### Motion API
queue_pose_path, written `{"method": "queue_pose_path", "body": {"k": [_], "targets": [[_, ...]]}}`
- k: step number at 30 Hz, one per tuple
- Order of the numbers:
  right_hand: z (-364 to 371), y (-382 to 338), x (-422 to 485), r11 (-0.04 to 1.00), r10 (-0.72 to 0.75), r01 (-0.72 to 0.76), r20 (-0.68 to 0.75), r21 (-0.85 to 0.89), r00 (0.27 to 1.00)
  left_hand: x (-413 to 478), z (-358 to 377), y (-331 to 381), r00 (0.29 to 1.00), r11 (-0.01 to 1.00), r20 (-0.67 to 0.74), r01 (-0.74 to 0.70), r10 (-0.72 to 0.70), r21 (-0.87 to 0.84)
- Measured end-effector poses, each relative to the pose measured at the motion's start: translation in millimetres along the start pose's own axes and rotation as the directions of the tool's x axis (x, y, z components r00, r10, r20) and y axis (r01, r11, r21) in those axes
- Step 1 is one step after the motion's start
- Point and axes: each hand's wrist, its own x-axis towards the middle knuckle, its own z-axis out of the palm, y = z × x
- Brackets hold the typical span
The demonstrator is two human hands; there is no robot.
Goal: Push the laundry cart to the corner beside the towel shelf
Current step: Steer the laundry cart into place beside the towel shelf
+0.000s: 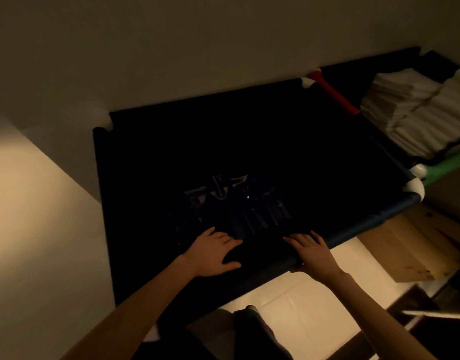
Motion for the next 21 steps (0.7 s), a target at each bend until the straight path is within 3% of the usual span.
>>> {"method": "queue_pose_path", "body": {"k": [4, 6, 10, 15, 21], "targets": [[7, -85, -5, 0.979, 0.201, -0.202, -0.096, -0.006, 0.975, -54, -13, -86, 0.999, 0.997, -0.027, -0.043, 0.045, 0.060], [5, -130, -8, 0.960, 0.280, -0.280, -0.067, 0.015, 0.958, -85, -18, -127, 0.997, 0.992, -0.003, -0.080, 0.081, 0.095], [-4, -217, -10, 0.949, 0.309, -0.306, -0.021, 0.075, 0.951, -135, -28, -194, 0.985, 0.984, 0.122, -0.138, 0.123, 0.116], [-7, -276, -14, 0.925, 0.344, -0.344, 0.030, 0.162, 0.938, -141, -35, -228, 0.932, 0.934, 0.231, -0.320, 0.280, 0.158], [-25, -302, -7, 0.841, 0.485, -0.475, 0.027, 0.261, 0.874, -135, -30, -240, 0.909, 0.894, 0.140, -0.412, 0.392, 0.174]]}}
